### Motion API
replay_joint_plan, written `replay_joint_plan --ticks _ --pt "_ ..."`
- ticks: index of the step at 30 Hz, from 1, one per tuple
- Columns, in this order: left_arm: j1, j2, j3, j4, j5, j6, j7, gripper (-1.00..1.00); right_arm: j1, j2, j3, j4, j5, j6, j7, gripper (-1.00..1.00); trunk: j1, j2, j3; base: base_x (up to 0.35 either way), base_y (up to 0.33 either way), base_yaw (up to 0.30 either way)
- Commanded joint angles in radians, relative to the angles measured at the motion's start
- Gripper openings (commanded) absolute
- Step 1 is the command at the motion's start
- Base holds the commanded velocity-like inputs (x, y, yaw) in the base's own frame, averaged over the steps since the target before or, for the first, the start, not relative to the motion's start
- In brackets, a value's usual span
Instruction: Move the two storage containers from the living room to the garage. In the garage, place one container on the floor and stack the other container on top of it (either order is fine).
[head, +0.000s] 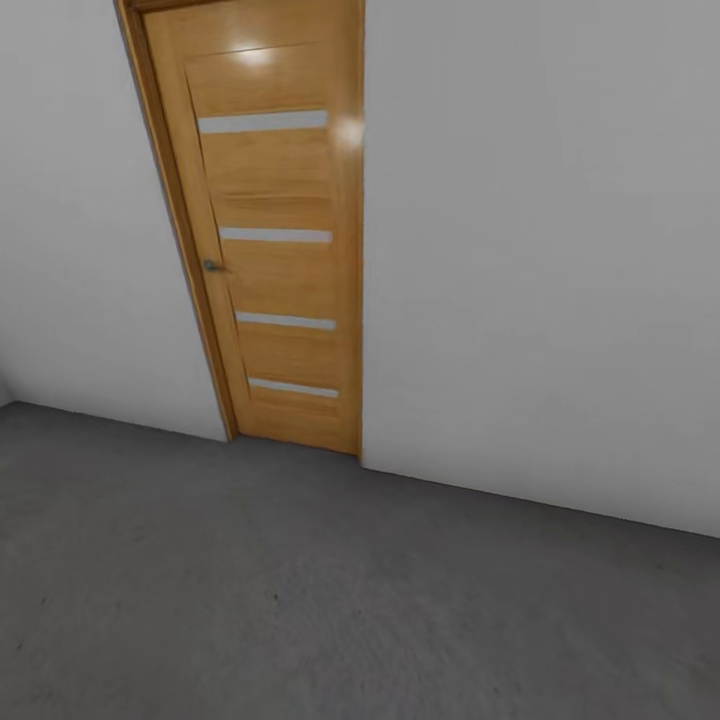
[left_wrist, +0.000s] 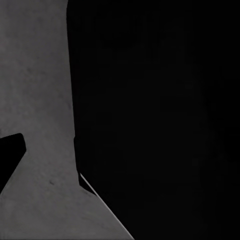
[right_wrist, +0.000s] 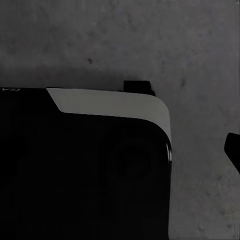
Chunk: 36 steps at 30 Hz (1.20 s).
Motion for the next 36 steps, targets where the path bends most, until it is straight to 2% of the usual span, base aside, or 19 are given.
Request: replay_joint_plan --ticks 1,7,22,36 --pt "0.001 0.000 0.001 -0.002 0.000 -0.001 0.000 1.00 -0.001 0.000 0.000 0.000 0.000 -0.004 0.001 1.00 0.001 0.000 -0.001 0.286 0.227 -0.015" --pt "0.001 0.000 0.001 -0.002 0.000 -0.001 0.000 1.00 -0.001 0.001 0.000 -0.003 0.000 -0.004 0.000 1.00 0.001 0.000 -0.001 0.286 0.228 0.042" --pt "0.001 0.000 0.000 -0.002 0.000 -0.001 0.000 1.00 -0.001 0.004 0.000 -0.002 0.001 -0.005 -0.005 1.00 0.001 0.000 -0.001 0.286 0.229 0.247" --pt "0.001 0.000 0.000 -0.002 0.000 -0.001 -0.001 1.00 -0.001 0.002 0.000 -0.002 0.001 -0.004 -0.004 1.00 0.001 0.000 -0.001 0.286 0.229 0.019"
